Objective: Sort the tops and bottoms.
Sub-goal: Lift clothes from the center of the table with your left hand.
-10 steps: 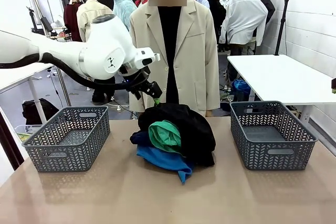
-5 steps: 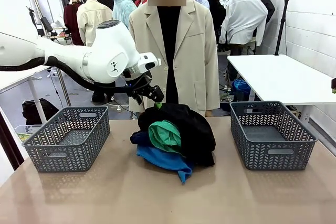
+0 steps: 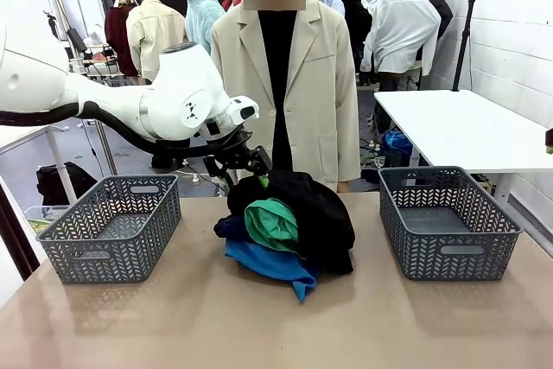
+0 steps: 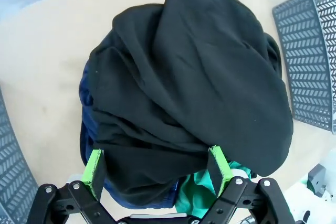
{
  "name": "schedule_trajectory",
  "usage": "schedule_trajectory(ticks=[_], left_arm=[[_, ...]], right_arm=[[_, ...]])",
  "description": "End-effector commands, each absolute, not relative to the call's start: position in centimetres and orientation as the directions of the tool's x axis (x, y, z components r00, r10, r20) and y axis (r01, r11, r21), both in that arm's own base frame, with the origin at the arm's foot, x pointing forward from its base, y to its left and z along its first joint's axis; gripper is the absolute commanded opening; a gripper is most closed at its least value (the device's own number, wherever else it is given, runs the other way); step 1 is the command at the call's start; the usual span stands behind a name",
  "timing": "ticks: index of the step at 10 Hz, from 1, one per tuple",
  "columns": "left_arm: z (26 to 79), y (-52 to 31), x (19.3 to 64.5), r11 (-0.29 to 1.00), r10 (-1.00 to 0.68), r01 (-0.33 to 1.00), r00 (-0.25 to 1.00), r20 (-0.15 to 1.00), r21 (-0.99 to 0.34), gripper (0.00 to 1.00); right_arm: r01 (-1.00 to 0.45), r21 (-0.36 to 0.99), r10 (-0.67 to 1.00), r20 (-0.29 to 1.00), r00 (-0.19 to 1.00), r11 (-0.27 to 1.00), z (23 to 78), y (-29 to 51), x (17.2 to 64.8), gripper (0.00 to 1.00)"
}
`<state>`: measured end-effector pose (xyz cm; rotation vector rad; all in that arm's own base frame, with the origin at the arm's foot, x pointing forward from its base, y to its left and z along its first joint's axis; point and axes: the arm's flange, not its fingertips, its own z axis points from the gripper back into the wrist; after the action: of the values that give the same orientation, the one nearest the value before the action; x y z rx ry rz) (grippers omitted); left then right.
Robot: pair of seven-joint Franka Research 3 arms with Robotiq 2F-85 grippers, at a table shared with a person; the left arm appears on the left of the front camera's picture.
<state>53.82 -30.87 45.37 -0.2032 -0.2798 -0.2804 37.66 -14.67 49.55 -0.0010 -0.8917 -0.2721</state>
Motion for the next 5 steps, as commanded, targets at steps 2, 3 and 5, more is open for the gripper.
schedule_trajectory(ticks=[2,3,5], left_arm=[[45.47,-31.65,54.40,0.945,-0.233,0.277,0.944,0.236,-0.174,1.00],[45.48,-31.68,54.46,0.946,-0.226,0.270,0.946,0.232,-0.177,1.00],[45.56,-31.50,54.62,0.949,-0.209,0.254,0.951,0.228,-0.187,0.67]], right_arm=[[0.238,0.121,-0.244,0.762,0.600,0.964,49.53,-14.65,37.58,1.00],[0.238,0.121,-0.244,0.762,0.600,0.964,49.53,-14.65,37.58,1.00],[0.238,0.121,-0.244,0.762,0.600,0.964,49.53,-14.65,37.58,1.00]])
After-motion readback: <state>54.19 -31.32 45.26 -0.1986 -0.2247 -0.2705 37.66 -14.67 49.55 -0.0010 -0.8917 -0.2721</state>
